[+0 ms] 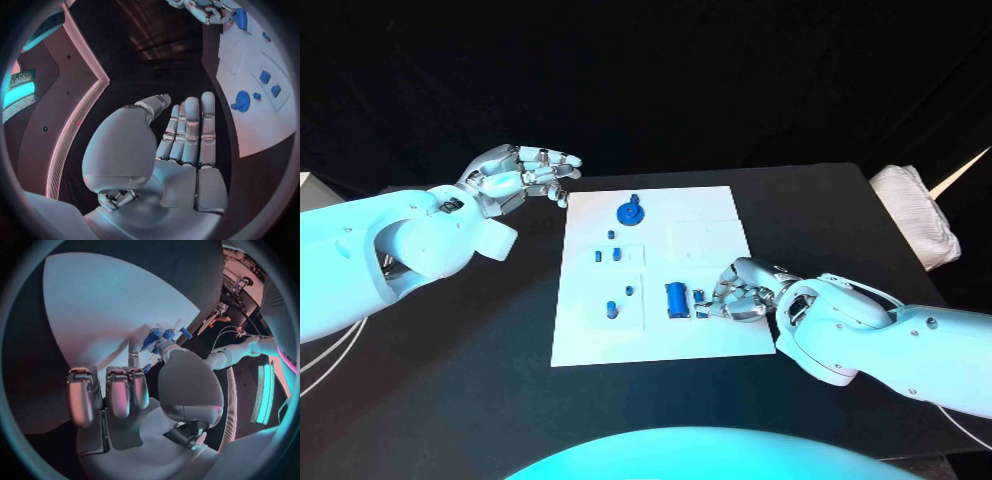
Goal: Assemble the parts on the task board
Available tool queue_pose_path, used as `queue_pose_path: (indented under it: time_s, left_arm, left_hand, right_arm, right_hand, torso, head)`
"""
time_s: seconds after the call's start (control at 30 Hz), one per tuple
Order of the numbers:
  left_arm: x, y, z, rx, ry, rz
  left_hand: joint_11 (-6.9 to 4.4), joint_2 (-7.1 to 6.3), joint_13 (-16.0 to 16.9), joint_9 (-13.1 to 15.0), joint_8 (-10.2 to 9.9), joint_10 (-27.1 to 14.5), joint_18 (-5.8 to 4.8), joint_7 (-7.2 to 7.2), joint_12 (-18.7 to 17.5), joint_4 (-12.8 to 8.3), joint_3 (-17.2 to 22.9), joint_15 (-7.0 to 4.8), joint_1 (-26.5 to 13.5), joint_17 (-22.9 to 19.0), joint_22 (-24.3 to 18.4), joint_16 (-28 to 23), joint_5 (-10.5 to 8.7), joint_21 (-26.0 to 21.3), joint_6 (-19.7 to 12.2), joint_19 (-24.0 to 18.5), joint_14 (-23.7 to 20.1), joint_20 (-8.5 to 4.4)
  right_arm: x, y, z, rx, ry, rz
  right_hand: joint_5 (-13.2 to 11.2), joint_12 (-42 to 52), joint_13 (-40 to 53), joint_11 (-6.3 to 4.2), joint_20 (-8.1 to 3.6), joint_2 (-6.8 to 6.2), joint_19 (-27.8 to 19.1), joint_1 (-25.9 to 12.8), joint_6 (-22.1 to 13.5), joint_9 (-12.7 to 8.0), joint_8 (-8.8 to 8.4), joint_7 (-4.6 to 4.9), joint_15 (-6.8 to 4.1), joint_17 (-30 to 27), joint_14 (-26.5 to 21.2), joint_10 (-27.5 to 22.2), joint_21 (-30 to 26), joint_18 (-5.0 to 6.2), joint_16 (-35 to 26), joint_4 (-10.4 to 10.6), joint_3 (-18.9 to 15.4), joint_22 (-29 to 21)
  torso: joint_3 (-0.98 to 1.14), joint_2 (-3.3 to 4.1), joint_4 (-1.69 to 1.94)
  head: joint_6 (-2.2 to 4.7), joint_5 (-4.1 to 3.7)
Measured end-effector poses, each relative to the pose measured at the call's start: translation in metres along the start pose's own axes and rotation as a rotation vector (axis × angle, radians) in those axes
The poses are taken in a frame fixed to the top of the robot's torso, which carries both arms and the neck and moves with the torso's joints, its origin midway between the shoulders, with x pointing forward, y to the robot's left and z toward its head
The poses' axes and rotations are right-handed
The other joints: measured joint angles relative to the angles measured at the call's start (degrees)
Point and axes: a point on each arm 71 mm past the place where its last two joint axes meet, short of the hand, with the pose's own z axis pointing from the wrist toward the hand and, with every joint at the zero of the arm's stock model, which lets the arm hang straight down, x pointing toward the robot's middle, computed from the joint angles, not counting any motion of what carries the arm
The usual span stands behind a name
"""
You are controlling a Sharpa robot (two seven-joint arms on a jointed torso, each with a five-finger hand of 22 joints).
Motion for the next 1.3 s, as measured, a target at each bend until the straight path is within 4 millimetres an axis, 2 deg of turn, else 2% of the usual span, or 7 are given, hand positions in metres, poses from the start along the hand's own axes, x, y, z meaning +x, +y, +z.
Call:
queue_pose_path:
  time_s: [0.27, 0.37, 0.6, 0.97, 1.13, 1.23, 1.3]
  left_arm:
    - [0.000, 0.000, 0.000, -0.002, 0.000, 0.000]
    - [0.000, 0.000, 0.000, -0.002, 0.000, 0.000]
    - [0.000, 0.000, 0.000, -0.004, 0.001, 0.000]
    - [0.000, 0.001, 0.000, -0.006, 0.001, 0.000]
    - [0.000, 0.001, 0.000, -0.007, -0.001, 0.000]
    - [-0.002, 0.002, 0.001, -0.008, -0.005, 0.001]
    - [-0.003, 0.003, 0.001, -0.008, -0.009, -0.001]
  left_hand:
    - [0.00, 0.00, 0.0, 0.0, 0.0, 0.0, 0.00, 0.00, 0.0, 0.0, 0.0, 0.00, 0.0, 0.0, 0.0, 0.0, 0.00, 0.0, 0.0, 0.0, 0.0, 0.00]
    - [0.00, 0.00, 0.0, 0.0, 0.0, 0.0, 0.00, 0.00, 0.0, 0.0, 0.0, 0.00, 0.0, 0.0, 0.0, 0.0, 0.00, 0.0, 0.0, 0.0, 0.0, 0.00]
    - [0.00, 0.13, 0.0, 0.0, 0.0, 0.0, 0.00, 0.00, 0.0, 0.0, 0.0, 0.00, 0.1, 0.0, 0.0, 0.0, 0.00, 0.0, 0.0, 0.0, 0.0, 0.00]
    - [0.00, 0.23, 0.0, 0.0, 0.0, 0.0, 0.00, 0.00, 0.0, 0.0, 0.0, 0.00, 0.2, 0.0, 0.0, 0.0, 0.00, 0.0, 0.0, 0.0, 0.0, 0.00]
    - [0.00, 0.23, -0.1, 0.0, 0.0, 0.0, 0.00, 0.00, 0.0, 0.2, 0.2, 0.02, 0.2, 0.0, 0.0, 0.0, 0.00, 0.0, 0.0, 0.0, 0.0, 0.00]
    - [0.00, 0.09, -0.1, 0.0, 0.0, 0.0, 0.00, 0.00, 0.0, 0.3, 0.0, 0.21, 0.1, 0.0, 0.0, 0.0, 0.00, -0.3, 0.0, 0.0, -0.2, 0.00]
    - [0.00, -0.65, -0.1, 0.0, 0.0, 0.0, 0.00, 0.00, 0.0, 1.0, -0.7, 0.21, -0.6, 0.0, -0.2, 0.0, 0.00, -0.6, 0.0, 0.0, -0.2, 0.02]
  right_arm:
    - [-0.001, -0.001, 0.004, -0.003, -0.005, -0.008]
    - [0.000, 0.001, 0.007, -0.006, -0.007, -0.012]
    - [0.000, 0.003, 0.011, -0.014, -0.011, -0.016]
    - [0.000, 0.002, 0.012, -0.024, -0.018, -0.016]
    - [-0.003, -0.004, 0.007, -0.034, -0.036, 0.005]
    - [-0.008, -0.005, 0.005, -0.065, -0.056, 0.043]
    - [-0.015, -0.003, 0.006, -0.095, -0.076, 0.076]
  right_hand:
    - [-0.6, 0.0, 0.0, 0.00, 0.00, 0.29, 0.0, 0.8, 0.0, 0.0, 0.02, 0.00, 0.00, 0.0, 0.0, 0.0, 0.0, 0.00, 0.0, 0.0, -0.3, 0.0]
    - [-0.8, 0.0, 0.0, 0.00, 0.00, 1.03, 0.0, 2.0, 0.1, 0.0, 0.26, -0.05, 0.00, 0.0, 0.0, 0.0, 0.0, 0.00, 0.0, 0.0, -0.3, 0.0]
    - [-0.8, 0.0, 0.0, 0.00, 0.00, 0.86, 0.0, 1.8, 0.1, 0.0, 0.64, -0.07, 0.00, 0.0, 0.0, 0.0, 0.0, 0.00, 0.0, 0.0, -0.3, 0.0]
    - [-1.1, 0.0, 0.0, 0.00, 0.00, 0.87, 0.0, 1.8, 0.0, -0.5, -0.01, 0.02, 0.00, 0.0, 0.0, 0.0, 0.0, 0.00, 0.0, 0.1, -0.5, 0.0]
    - [-1.1, -1.2, 0.0, 0.00, 0.00, 0.87, 0.0, 1.8, -1.0, -0.5, -0.07, 0.32, 0.01, 0.0, 0.0, 0.0, -1.3, 0.00, 0.0, 0.3, -1.6, 0.0]
    - [-0.8, -4.5, 0.0, 0.81, 0.02, 0.75, 0.0, 2.0, -3.7, -1.2, -1.73, 1.36, 0.46, 0.0, -0.2, 0.0, -5.3, 0.00, 0.0, 0.3, -3.3, 0.0]
    - [-0.4, -5.5, 0.0, 1.25, 0.45, 1.14, -0.2, 2.9, -4.9, -1.6, -2.69, 2.01, 0.74, 0.0, -0.1, 0.0, -6.7, 0.26, 0.0, 0.3, -4.1, 0.0]
  torso:
    - [-0.02, 0.03, 0.04]
    - [-0.02, 0.03, 0.04]
    - [-0.03, 0.00, -0.01]
    - [-0.09, -0.07, 0.01]
    - [-0.12, -0.14, -0.01]
    - [-0.25, -0.29, -0.03]
    - [-0.36, -0.42, -0.08]
  head:
    - [-0.04, -0.01]
    - [-0.06, 0.05]
    - [-0.10, 0.10]
    - [-0.07, 0.03]
    - [0.14, 0.05]
    - [0.38, -0.03]
    - [0.54, -0.04]
